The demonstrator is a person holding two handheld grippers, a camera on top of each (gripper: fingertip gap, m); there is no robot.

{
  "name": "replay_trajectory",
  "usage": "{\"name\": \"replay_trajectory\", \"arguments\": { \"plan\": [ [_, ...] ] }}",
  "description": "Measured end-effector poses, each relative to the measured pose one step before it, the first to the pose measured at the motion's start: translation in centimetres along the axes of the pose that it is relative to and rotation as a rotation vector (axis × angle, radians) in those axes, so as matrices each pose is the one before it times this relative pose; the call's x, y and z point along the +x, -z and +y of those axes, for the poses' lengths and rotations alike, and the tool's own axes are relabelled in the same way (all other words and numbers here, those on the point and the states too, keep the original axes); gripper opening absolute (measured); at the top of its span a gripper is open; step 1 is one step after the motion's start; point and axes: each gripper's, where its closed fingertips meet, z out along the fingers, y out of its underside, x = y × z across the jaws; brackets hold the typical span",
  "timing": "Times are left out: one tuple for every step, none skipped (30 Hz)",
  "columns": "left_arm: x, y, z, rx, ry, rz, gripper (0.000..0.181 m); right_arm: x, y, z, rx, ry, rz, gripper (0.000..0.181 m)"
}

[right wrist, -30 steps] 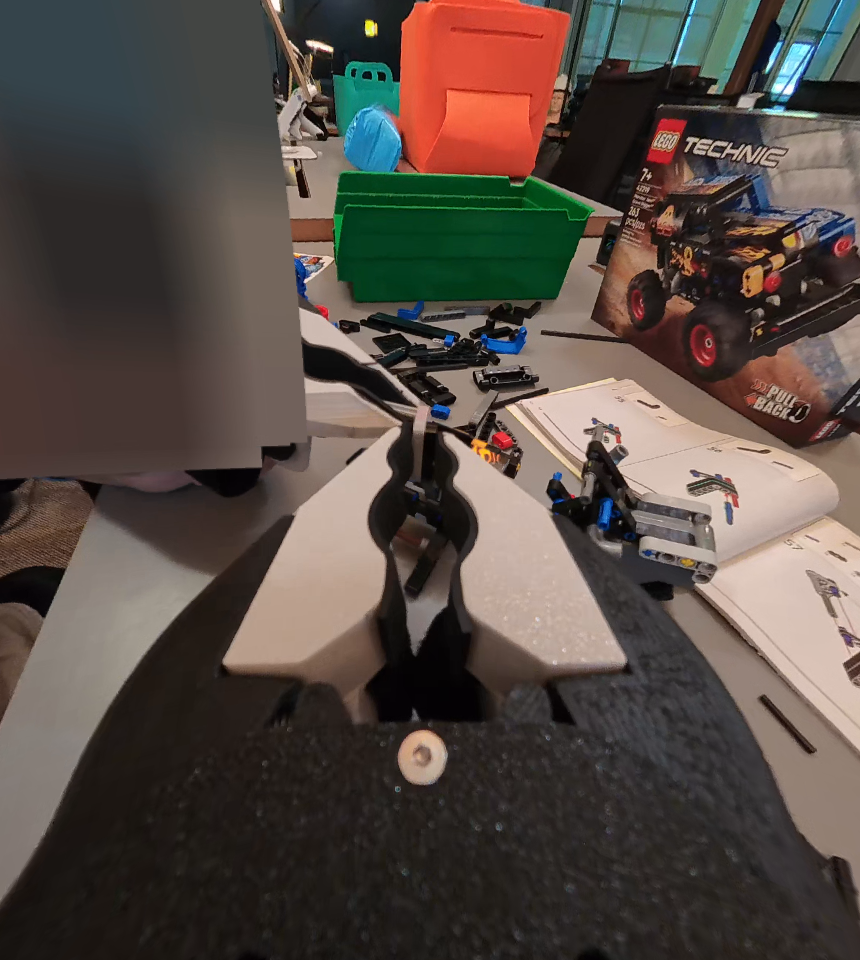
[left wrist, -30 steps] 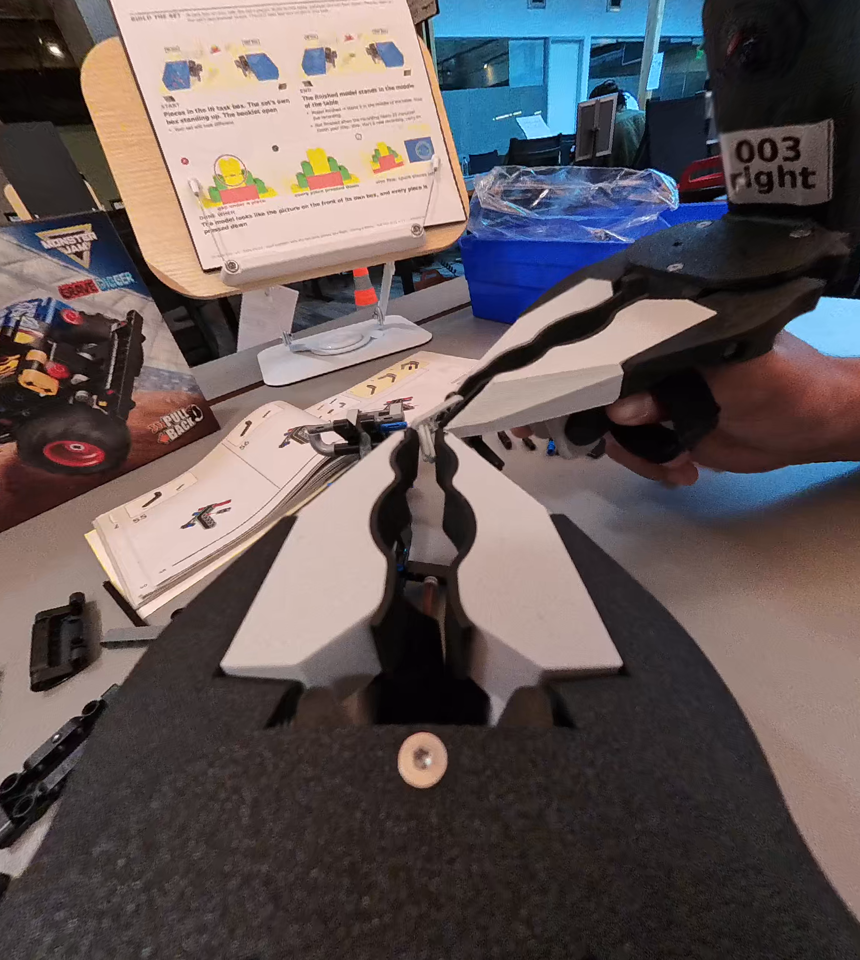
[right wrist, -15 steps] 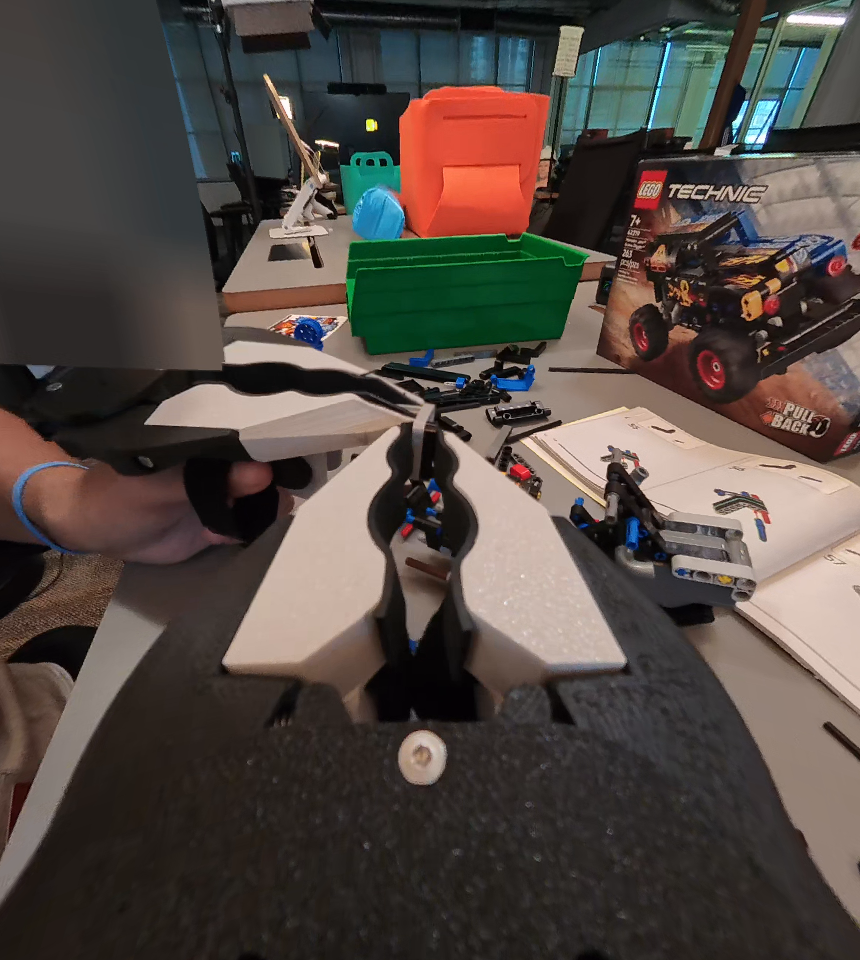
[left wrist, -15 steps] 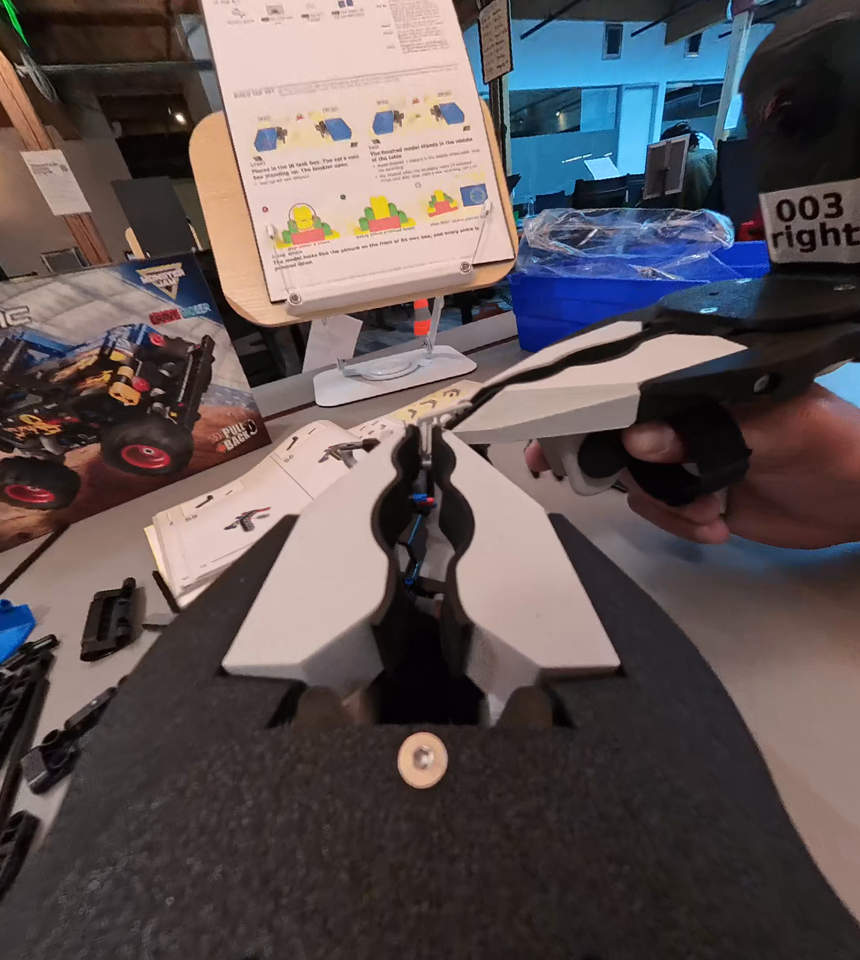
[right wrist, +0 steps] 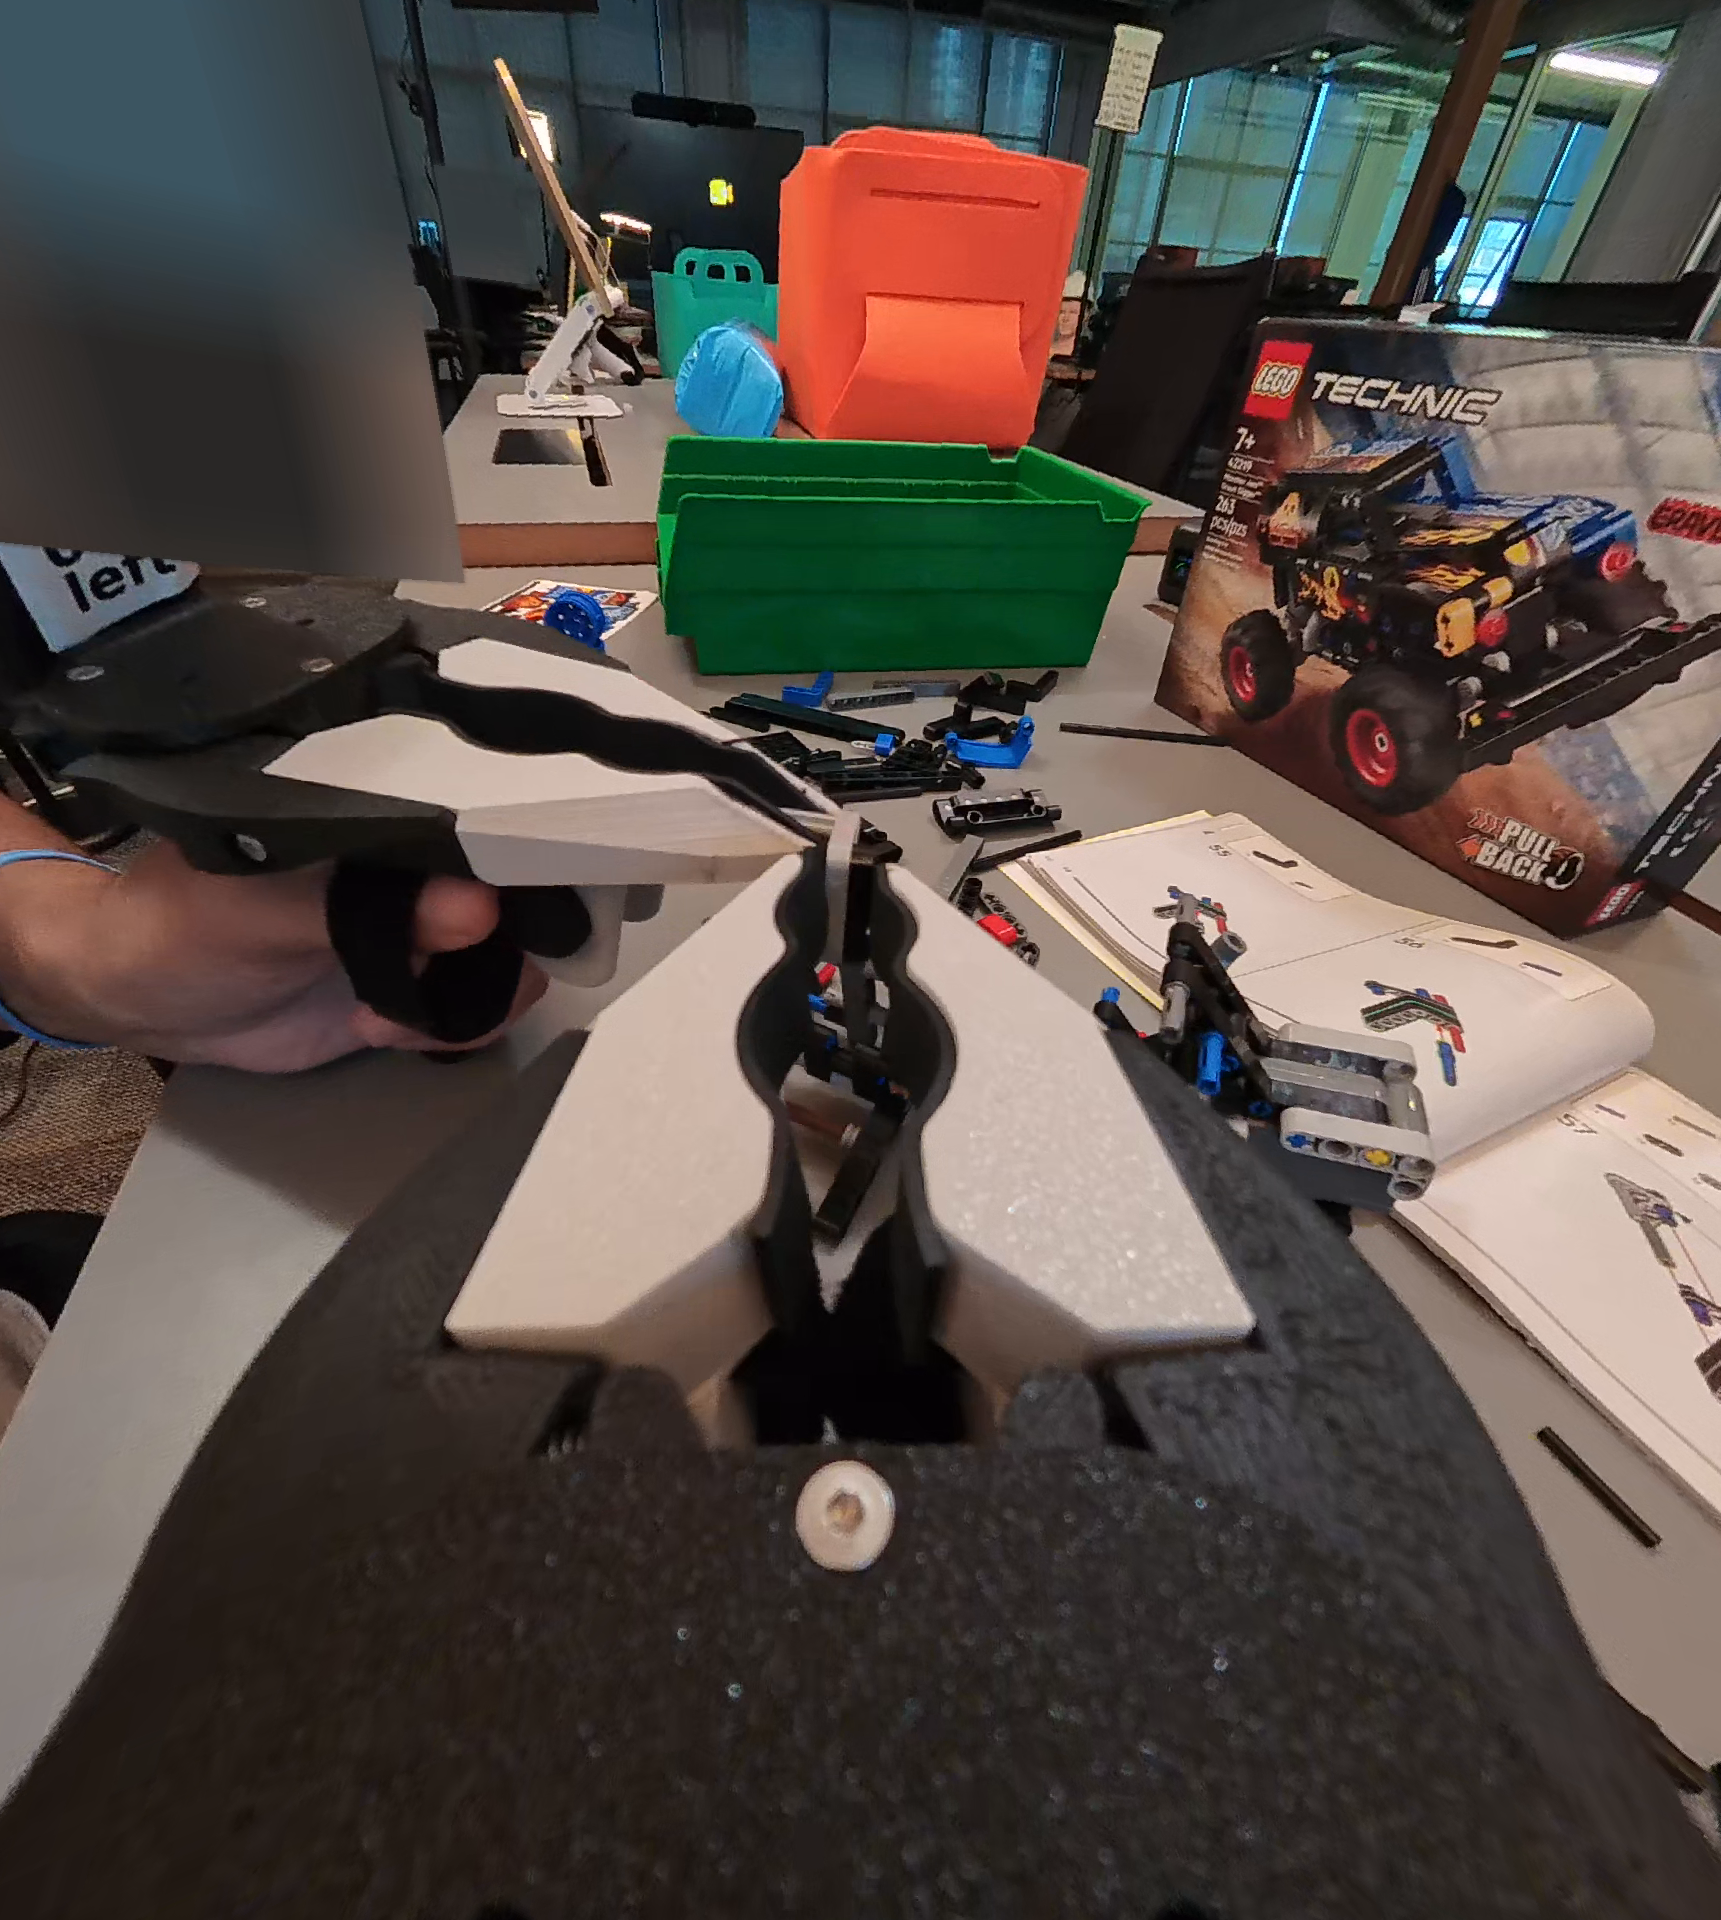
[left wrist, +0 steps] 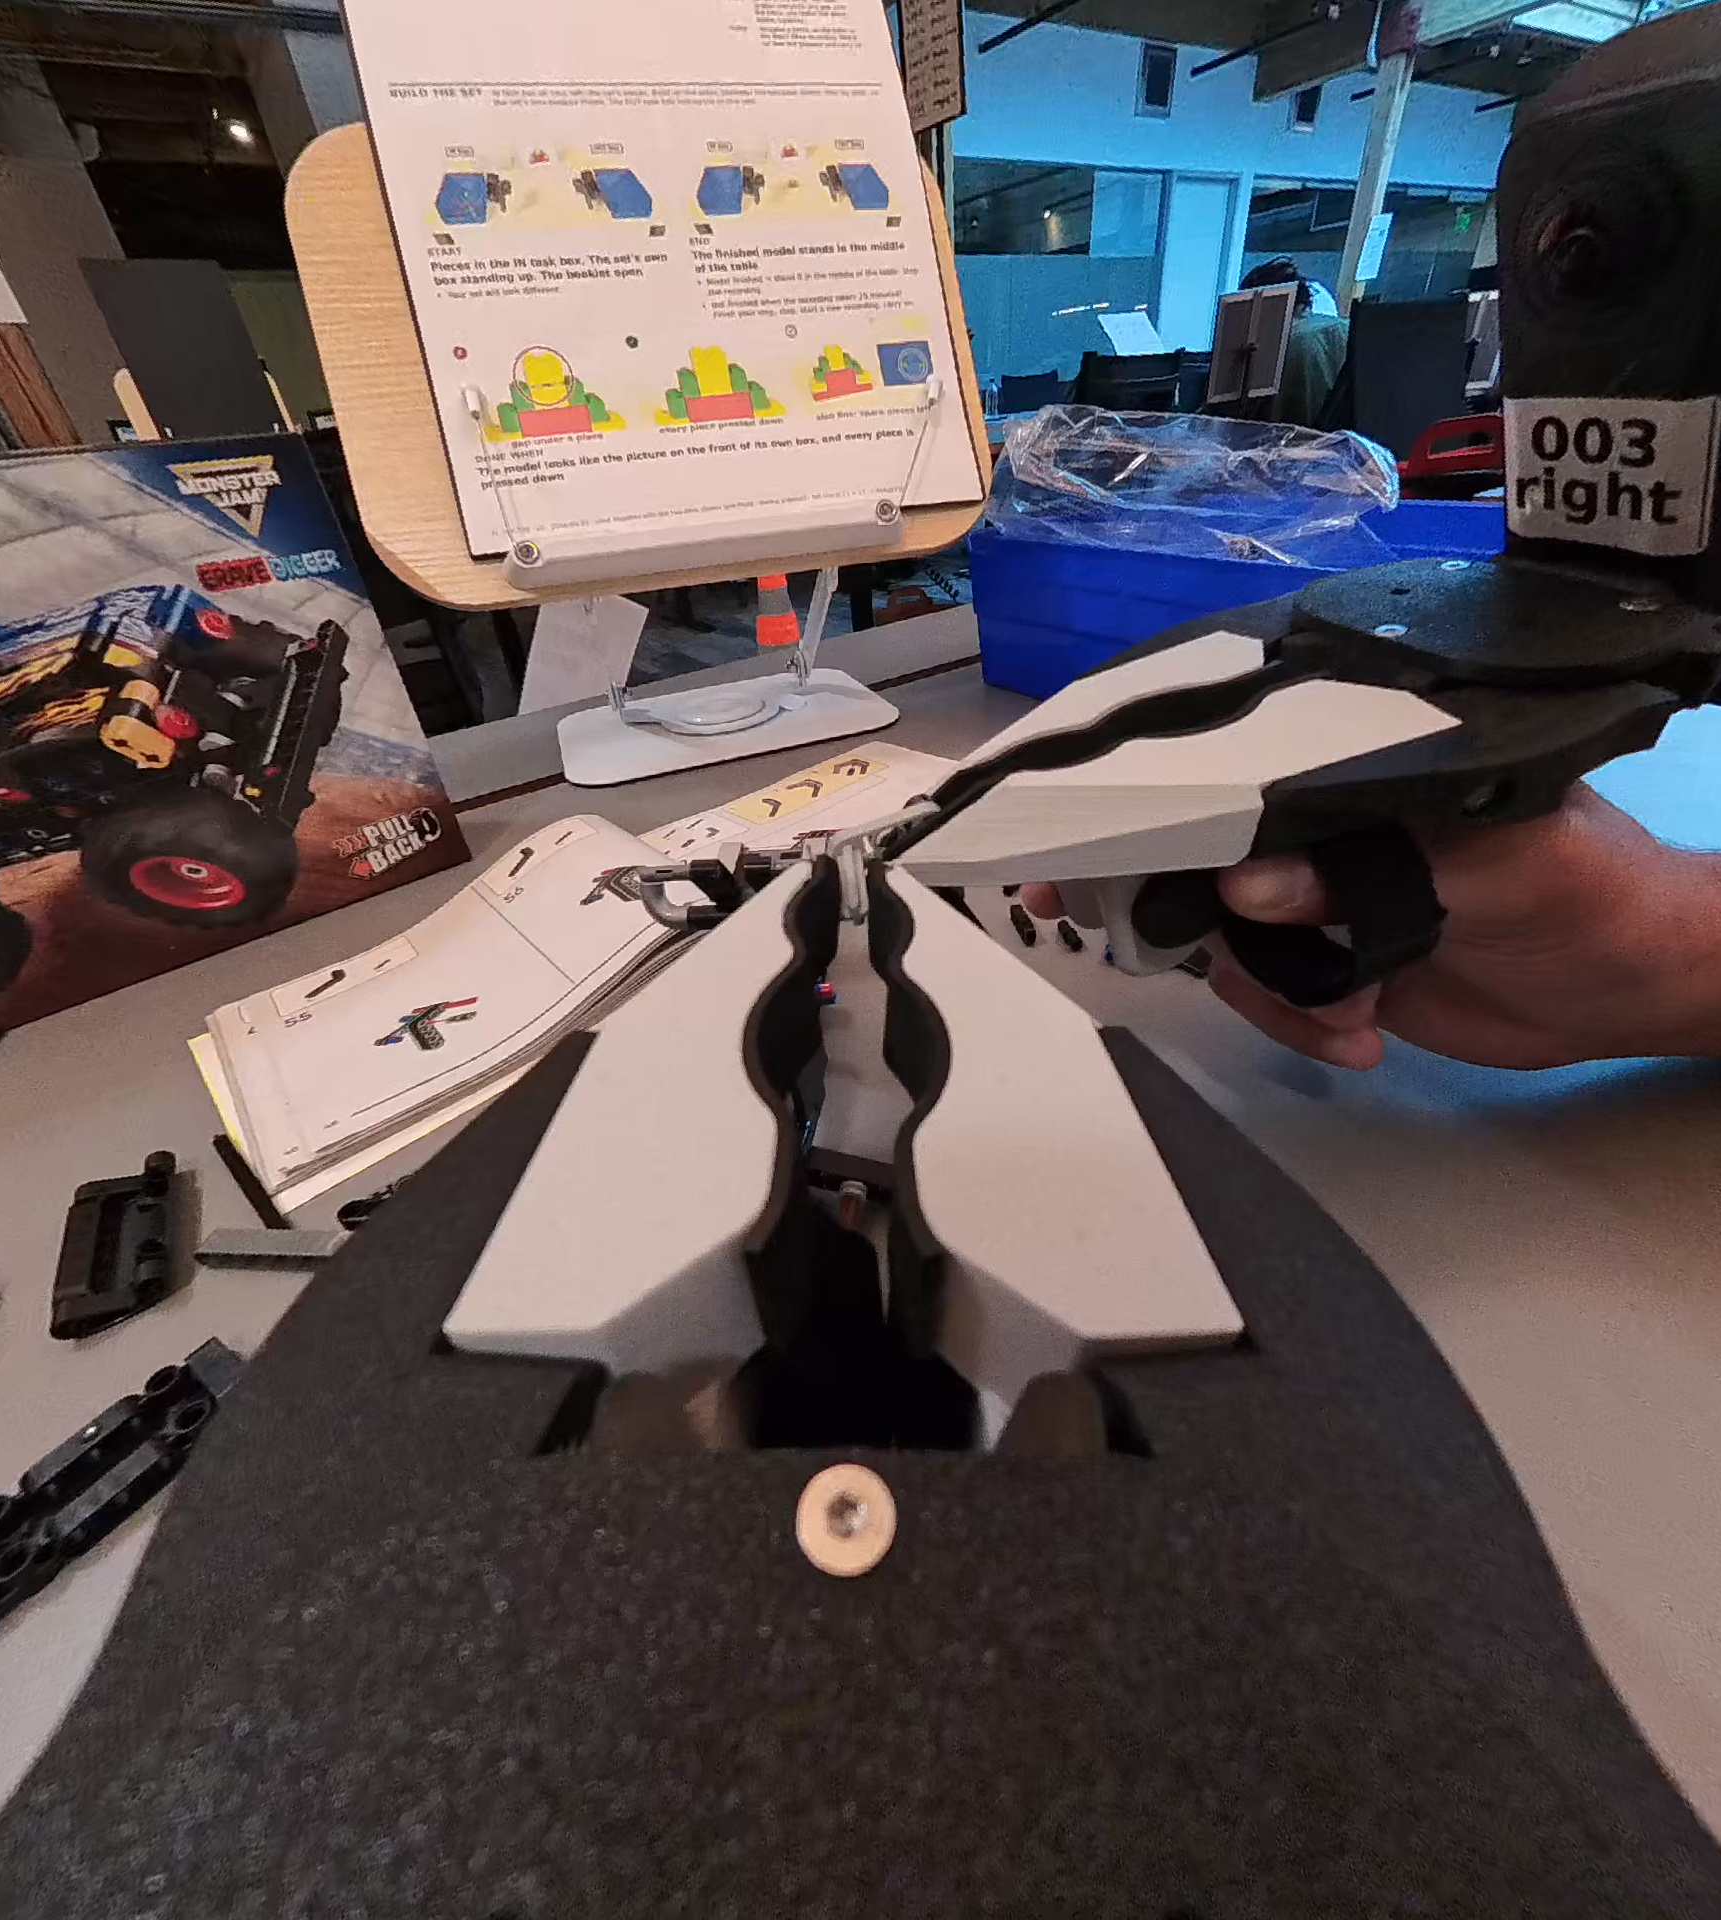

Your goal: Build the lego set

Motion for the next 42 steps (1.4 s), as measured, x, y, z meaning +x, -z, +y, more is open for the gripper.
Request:
{"name": "replay_trajectory", "arguments": {
  "plan": [
    [0.015, 0.021, 0.010, -0.0004, -0.0044, -0.0016, 0.003, -0.025, -0.008, 0.003, -0.0009, 0.0072, 0.0041, 0.007],
    [0.030, 0.010, 0.000, 0.0004, -0.0028, 0.0001, 0.003, 0.000, 0.023, -0.031, 0.0019, 0.0092, 0.0046, 0.007],
    [0.016, 0.005, 0.004, -0.0006, -0.0023, -0.0006, 0.003, 0.005, 0.033, -0.032, 0.0016, 0.0030, 0.0033, 0.007],
    [0.038, -0.018, 0.031, -0.0018, -0.0017, 0.0007, 0.003, 0.021, -0.006, 0.018, -0.0021, -0.0005, 0.0016, 0.007],
    [0.093, -0.003, 0.014, -0.0012, -0.0015, 0.0050, 0.005, 0.103, 0.015, -0.021, 0.0002, -0.0005, 0.0073, 0.007],
    [0.055, 0.003, -0.012, 0.0007, 0.0009, 0.0014, 0.005, 0.035, 0.030, -0.028, 0.0003, 0.0005, 0.0000, 0.007],
    [0.042, -0.011, 0.040, -0.0025, -0.0017, 0.0003, 0.005, 0.074, 0.025, 0.007, -0.0018, 0.0018, 0.0031, 0.007],
    [0.012, -0.009, 0.024, -0.0014, -0.0022, -0.0014, 0.005, 0.121, 0.031, 0.000, -0.0006, 0.0048, 0.0073, 0.007],
    [-0.026, 0.018, -0.013, 0.0009, -0.0009, -0.0024, 0.004, -0.035, 0.002, 0.002, -0.0011, 0.0028, -0.0018, 0.007],
    [-0.015, -0.001, 0.040, -0.0026, -0.0023, -0.0032, 0.004, 0.007, -0.008, 0.007, -0.0016, 0.0030, 0.0013, 0.007],
    [-0.029, -0.005, 0.024, -0.0015, -0.0029, -0.0047, 0.003, 0.021, 0.000, 0.030, -0.0029, 0.0086, 0.0038, 0.007],
    [-0.040, 0.019, 0.006, -0.0008, -0.0025, -0.0050, 0.003, -0.028, -0.005, 0.002, -0.0011, 0.0109, 0.0010, 0.007],
    [-0.015, -0.027, 0.107, -0.0071, -0.0052, -0.0053, 0.003, 0.013, -0.002, 0.038, -0.0041, 0.0116, 0.0045, 0.007],
    [-0.025, 0.000, 0.095, -0.0066, -0.0084, -0.0068, 0.002, 0.016, 0.014, 0.068, -0.0067, 0.0211, 0.0072, 0.007],
    [-0.001, 0.025, 0.088, -0.0060, -0.0078, -0.0048, 0.001, -0.035, 0.002, 0.077, -0.0078, 0.0370, 0.0081, 0.007],
    [0.022, -0.017, 0.153, -0.0103, -0.0090, -0.0027, 0.001, -0.007, 0.030, 0.067, -0.0105, 0.0422, 0.0112, 0.007],
    [0.029, -0.032, 0.149, -0.0104, -0.0110, -0.0022, 0.001, 0.000, 0.034, 0.095, -0.0127, 0.0314, 0.0089, 0.007],
    [0.050, -0.030, 0.126, -0.0081, -0.0103, -0.0009, 0.001, -0.013, 0.020, 0.129, -0.0128, 0.0256, 0.0043, 0.007],
    [0.077, -0.039, 0.112, -0.0080, -0.0097, 0.0007, 0.001, 0.028, 0.053, 0.071, -0.0072, 0.0275, 0.0072, 0.007],
    [0.053, -0.044, 0.091, -0.0065, -0.0094, -0.0003, 0.002, 0.039, 0.058, 0.023, -0.0029, 0.0266, 0.0103, 0.007],
    [0.045, -0.058, 0.098, -0.0075, -0.0077, 0.0009, 0.002, 0.041, -0.005, 0.066, -0.0052, 0.0227, 0.0080, 0.007],
    [0.064, -0.052, 0.054, -0.0039, -0.0038, 0.0055, 0.002, 0.089, -0.003, 0.020, -0.0020, 0.0178, 0.0061, 0.007],
    [0.053, 0.002, -0.010, 0.0011, 0.0035, 0.0075, 0.003, 0.099, 0.022, -0.091, 0.0069, 0.0112, 0.0043, 0.007],
    [0.018, 0.047, -0.067, 0.0043, 0.0071, 0.0078, 0.003, 0.095, 0.022, -0.029, 0.0031, 0.0051, 0.0029, 0.007],
    [0.032, 0.087, -0.064, 0.0049, 0.0070, 0.0081, 0.003, 0.255, 0.044, 0.019, 0.0006, 0.0059, 0.0119, 0.007],
    [-0.010, 0.108, -0.037, 0.0031, 0.0076, 0.0056, 0.003, 0.357, 0.121, -0.020, 0.0034, 0.0087, 0.0168, 0.007],
    [0.014, 0.099, -0.064, 0.0042, 0.0085, 0.0076, 0.005, 0.273, 0.158, -0.081, 0.0081, 0.0099, 0.0092, 0.007],
    [0.259, 0.108, -0.132, 0.0090, 0.0067, 0.0244, 0.008, 0.110, 0.093, 0.045, 0.0006, 0.0049, -0.0059, 0.007],
    [0.405, 0.122, -0.238, 0.0145, -0.0005, 0.0382, 0.011, -0.142, 0.122, -0.023, 0.0083, -0.0063, -0.0246, 0.007],
    [0.264, 0.146, -0.210, 0.0122, -0.0160, 0.0369, 0.015, -0.626, 0.225, -0.350, 0.0329, -0.0124, -0.0580, 0.007],
    [0.275, 0.191, -0.125, 0.0052, -0.0242, 0.0487, 0.022, -0.602, 0.218, -0.283, 0.0277, -0.0131, -0.0595, 0.007],
    [0.640, 0.252, -0.042, 0.0001, -0.0187, 0.0817, 0.025, -0.169, 0.183, -0.104, 0.0172, -0.0066, -0.0324, 0.007],
    [0.821, 0.353, -0.078, 0.0008, -0.0148, 0.0927, 0.025, -0.369, 0.212, -0.235, 0.0274, -0.0042, -0.0471, 0.006],
    [0.369, 0.378, -0.164, 0.0032, -0.0176, 0.0529, 0.027, -0.683, 0.196, -0.295, 0.0306, -0.0095, -0.0663, 0.007],
    [0.178, 0.369, -0.318, 0.0108, -0.0233, 0.0299, 0.030, 0.056, 0.148, 0.013, 0.0047, -0.0133, -0.0121, 0.007],
    [0.381, 0.238, -0.214, 0.0014, -0.0207, 0.0385, 0.030, -0.285, 0.085, 0.081, -0.0019, 0.0045, -0.0301, 0.007],
    [0.403, 0.104, 0.025, -0.0179, -0.0205, 0.0376, 0.033, -0.858, 0.051, -0.079, 0.0058, 0.0101, -0.0600, 0.007],
    [0.191, 0.028, 0.112, -0.0232, -0.0274, 0.0217, 0.037, -0.305, -0.011, -0.026, 0.0010, 0.0172, -0.0147, 0.006],
    [0.187, -0.024, 0.223, -0.0294, -0.0336, 0.0218, 0.038, -0.488, -0.075, 0.042, -0.0051, 0.0256, -0.0238, 0.007],
    [0.152, -0.090, 0.390, -0.0434, -0.0345, 0.0214, 0.039, -0.640, -0.123, 0.194, -0.0191, 0.0258, -0.0330, 0.007],
    [0.089, -0.129, 0.462, -0.0489, -0.0351, 0.0162, 0.041, -0.228, -0.120, 0.278, -0.0299, 0.0314, -0.0035, 0.007],
    [0.232, -0.181, 0.481, -0.0514, -0.0375, 0.0219, 0.044, -0.282, -0.112, 0.235, -0.0286, 0.0371, -0.0079, 0.007]
  ]
}}
